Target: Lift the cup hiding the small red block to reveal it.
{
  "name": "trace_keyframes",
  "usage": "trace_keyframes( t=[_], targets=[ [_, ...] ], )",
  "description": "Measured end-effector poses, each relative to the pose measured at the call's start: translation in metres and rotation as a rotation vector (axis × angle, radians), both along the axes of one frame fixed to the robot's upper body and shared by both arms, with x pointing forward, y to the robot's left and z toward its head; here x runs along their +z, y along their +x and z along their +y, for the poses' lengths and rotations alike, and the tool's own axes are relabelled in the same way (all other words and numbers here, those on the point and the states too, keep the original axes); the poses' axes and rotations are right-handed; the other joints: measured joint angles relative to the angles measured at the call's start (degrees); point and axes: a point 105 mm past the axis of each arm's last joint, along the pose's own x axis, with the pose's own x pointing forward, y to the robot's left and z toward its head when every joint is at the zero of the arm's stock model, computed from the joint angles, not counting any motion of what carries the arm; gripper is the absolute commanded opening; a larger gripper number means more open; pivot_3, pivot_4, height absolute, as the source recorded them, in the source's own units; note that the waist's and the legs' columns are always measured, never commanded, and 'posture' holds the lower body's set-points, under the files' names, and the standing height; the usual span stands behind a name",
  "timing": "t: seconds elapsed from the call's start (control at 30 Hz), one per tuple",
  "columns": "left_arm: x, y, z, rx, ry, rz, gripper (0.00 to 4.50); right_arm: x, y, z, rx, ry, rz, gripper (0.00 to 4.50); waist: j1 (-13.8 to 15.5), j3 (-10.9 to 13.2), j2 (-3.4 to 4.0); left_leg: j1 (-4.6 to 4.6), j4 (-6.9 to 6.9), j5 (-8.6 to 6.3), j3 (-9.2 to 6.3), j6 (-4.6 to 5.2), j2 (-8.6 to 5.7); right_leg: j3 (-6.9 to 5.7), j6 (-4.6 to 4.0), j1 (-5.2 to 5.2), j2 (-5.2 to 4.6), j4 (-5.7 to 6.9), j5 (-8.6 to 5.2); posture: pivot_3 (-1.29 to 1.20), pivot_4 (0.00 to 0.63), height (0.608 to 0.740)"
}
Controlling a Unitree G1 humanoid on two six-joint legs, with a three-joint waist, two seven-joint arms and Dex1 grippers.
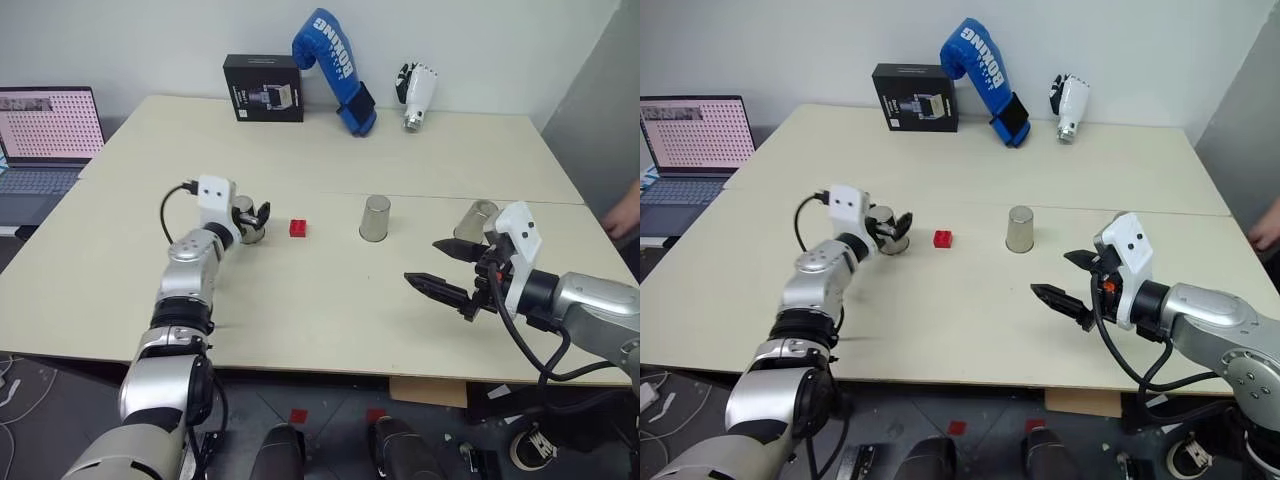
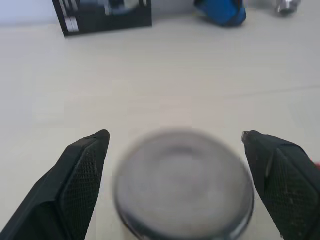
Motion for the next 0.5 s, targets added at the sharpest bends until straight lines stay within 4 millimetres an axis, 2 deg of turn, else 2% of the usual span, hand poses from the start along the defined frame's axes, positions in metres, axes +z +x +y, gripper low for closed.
trace_keyframes(
  t=[0.13, 0.2, 0.23, 0.27, 0.37, 0.43, 0.5],
  targets=[
    [0.041, -0.02, 0.008, -0.033, 0.017, -0.051, 4.48, -0.001, 0.002, 0.005, 0.023, 0.041, 0.012, 4.5, -0.19, 0.0, 0.0, 0.01, 0.02, 0.0, -0.02, 0.0, 0.01, -0.02, 0.0, 0.0, 0.01, 0.04, 0.0, 0.0, 0.15, 0.74],
    [0.059, -0.04, 0.008, -0.114, -0.005, -0.043, 4.48, -0.001, 0.003, 0.004, 0.029, 0.044, 0.02, 4.5, -0.71, 0.0, 0.0, 0.06, 0.01, 0.0, 0.02, 0.0, 0.03, 0.0, -0.01, 0.02, -0.01, 0.03, -0.01, 0.0, 0.15, 0.74],
    [0.057, -0.053, 0.009, -0.164, 0.012, -0.006, 4.48, -0.001, 0.003, 0.005, 0.043, 0.044, 0.022, 4.5, -0.93, 0.0, 0.01, 0.07, -0.01, 0.0, 0.03, 0.0, 0.03, 0.0, -0.03, 0.01, 0.0, 0.02, -0.03, 0.0, 0.15, 0.74],
    [0.05, -0.075, 0.009, -0.249, 0.075, 0.058, 4.48, -0.002, 0.0, 0.002, 0.048, 0.03, 0.027, 4.5, -1.41, -0.03, 0.08, 0.22, -0.14, -0.01, 0.16, 0.0, 0.06, 0.08, -0.12, 0.06, -0.04, -0.02, -0.08, 0.0, 0.15, 0.74],
    [0.009, -0.111, 0.012, -0.373, 0.1, 0.294, 4.48, -0.005, -0.001, -0.009, 0.032, 0.007, 0.047, 4.5, -1.55, -0.02, 0.09, 0.2, -0.14, -0.02, 0.1, -0.01, 0.13, -0.02, -0.27, -0.02, 0.0, 0.07, -0.22, 0.0, 0.15, 0.74],
    [-0.007, -0.128, 0.015, -0.407, 0.111, 0.399, 4.48, -0.01, -0.004, -0.016, 0.02, -0.012, 0.067, 4.5, -1.46, 0.01, 0.03, 0.21, -0.11, -0.01, -0.06, -0.01, 0.15, -0.14, -0.58, 0.0, 0.02, 0.11, -0.39, 0.0, 0.15, 0.74],
    [-0.006, -0.135, 0.022, -0.401, 0.128, 0.43, 4.48, -0.012, -0.005, -0.023, 0.005, -0.018, 0.078, 4.5, -1.05, 0.02, 0.02, 0.23, -0.07, -0.01, -0.1, 0.0, 0.15, -0.17, -0.61, 0.03, 0.02, 0.12, -0.4, 0.0, 0.15, 0.74]
  ],
)
